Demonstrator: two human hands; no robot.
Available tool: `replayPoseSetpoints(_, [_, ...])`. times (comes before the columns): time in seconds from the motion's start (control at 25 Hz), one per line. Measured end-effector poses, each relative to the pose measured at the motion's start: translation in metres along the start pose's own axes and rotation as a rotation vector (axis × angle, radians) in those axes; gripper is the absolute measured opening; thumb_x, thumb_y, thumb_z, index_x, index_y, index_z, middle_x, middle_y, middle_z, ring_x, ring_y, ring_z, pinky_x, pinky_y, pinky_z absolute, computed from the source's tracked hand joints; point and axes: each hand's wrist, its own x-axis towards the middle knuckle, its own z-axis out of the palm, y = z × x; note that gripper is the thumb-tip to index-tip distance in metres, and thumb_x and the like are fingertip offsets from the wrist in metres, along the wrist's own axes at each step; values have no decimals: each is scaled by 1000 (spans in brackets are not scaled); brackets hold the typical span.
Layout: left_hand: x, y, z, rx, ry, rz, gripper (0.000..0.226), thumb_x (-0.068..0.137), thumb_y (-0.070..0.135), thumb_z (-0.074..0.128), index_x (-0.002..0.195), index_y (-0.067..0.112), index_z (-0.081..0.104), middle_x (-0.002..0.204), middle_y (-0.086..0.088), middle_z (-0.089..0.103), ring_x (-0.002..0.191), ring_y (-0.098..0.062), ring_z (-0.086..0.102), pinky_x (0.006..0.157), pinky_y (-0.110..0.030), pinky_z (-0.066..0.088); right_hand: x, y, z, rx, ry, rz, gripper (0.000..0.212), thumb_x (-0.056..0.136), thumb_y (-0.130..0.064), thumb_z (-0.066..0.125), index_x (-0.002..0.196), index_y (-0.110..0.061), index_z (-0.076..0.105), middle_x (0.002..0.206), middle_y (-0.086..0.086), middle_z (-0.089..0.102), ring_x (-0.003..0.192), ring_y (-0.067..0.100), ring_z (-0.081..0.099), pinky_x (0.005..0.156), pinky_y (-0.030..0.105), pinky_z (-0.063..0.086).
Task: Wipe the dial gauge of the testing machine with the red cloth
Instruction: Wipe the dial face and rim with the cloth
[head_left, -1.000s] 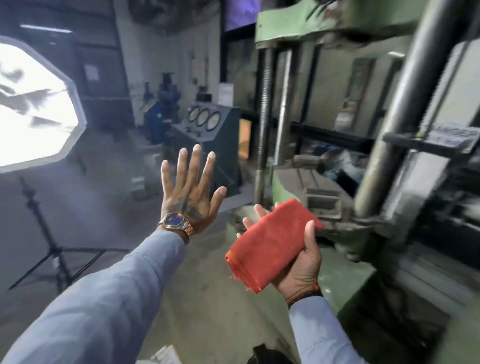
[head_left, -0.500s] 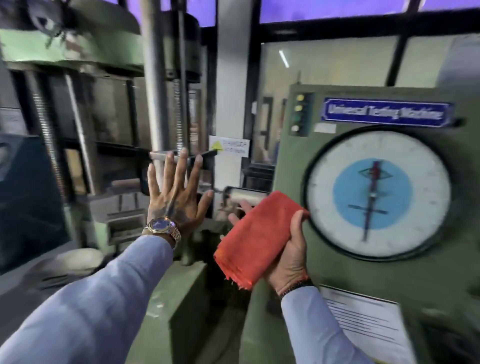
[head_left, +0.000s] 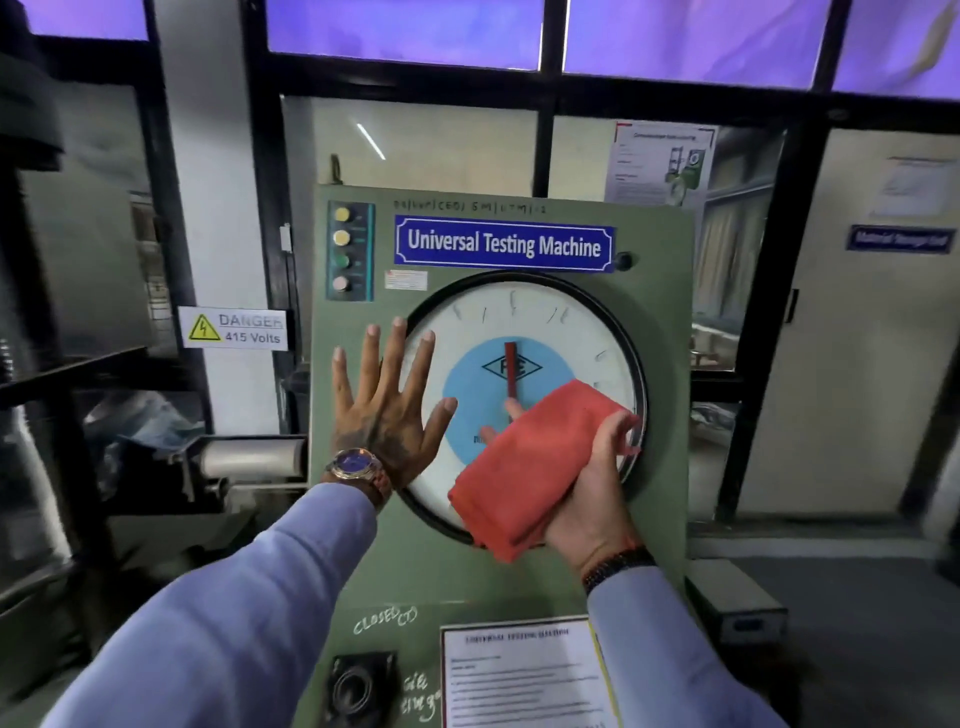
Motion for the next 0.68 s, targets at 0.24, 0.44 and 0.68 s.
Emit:
replayPoseSetpoints(0.24, [77,1,111,-39,-30,13,85,102,70,26,175,28,13,184,-9,4,169,-40,5,132,-71,7,114,-34,-44,-518,483,-228,122,67,-108,44,137,-11,65,96,24,83,78,34,82,59,37,63])
replayPoseSetpoints(0.44, [124,-16,194,19,-49,-12,98,94,74,43,175,26,16,184,-12,3,168,-48,3,129,-76,9,220,-59,-83,-1401,530,-918,57,116,-36,33,172,-37,23,183,8,16,168,33,17,131,63,29])
replayPoseSetpoints(0.68, [148,-41,256,140,41,-86,108,88,90,38,175,30,15,184,-10,3,167,-49,2,127,-80,7,320,-73,-123,-1975,842,-702,86,103,-62,55,174,-38,12,184,10,1,169,39,4,129,76,6])
